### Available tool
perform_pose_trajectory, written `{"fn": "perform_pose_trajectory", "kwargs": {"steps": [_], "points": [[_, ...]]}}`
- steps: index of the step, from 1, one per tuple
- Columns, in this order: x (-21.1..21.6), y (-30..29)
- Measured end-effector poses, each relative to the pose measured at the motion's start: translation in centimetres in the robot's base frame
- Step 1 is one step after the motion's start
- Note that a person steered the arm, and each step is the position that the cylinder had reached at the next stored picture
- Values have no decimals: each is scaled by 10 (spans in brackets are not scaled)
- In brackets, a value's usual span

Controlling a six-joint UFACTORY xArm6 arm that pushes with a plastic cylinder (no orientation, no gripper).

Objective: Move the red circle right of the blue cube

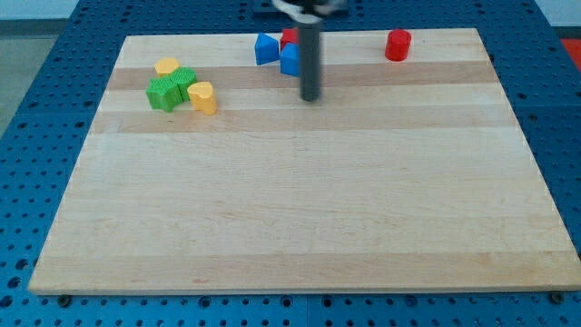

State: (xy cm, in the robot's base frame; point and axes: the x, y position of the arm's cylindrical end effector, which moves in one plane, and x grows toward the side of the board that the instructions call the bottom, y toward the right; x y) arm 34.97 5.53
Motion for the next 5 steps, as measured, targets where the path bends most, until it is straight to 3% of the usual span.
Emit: {"fn": "perform_pose_trajectory", "kwargs": {"steps": [1, 2, 3, 4, 5], "points": [[0, 118], [-58, 221], [-119, 227], [-138, 153], [-116, 120]]}}
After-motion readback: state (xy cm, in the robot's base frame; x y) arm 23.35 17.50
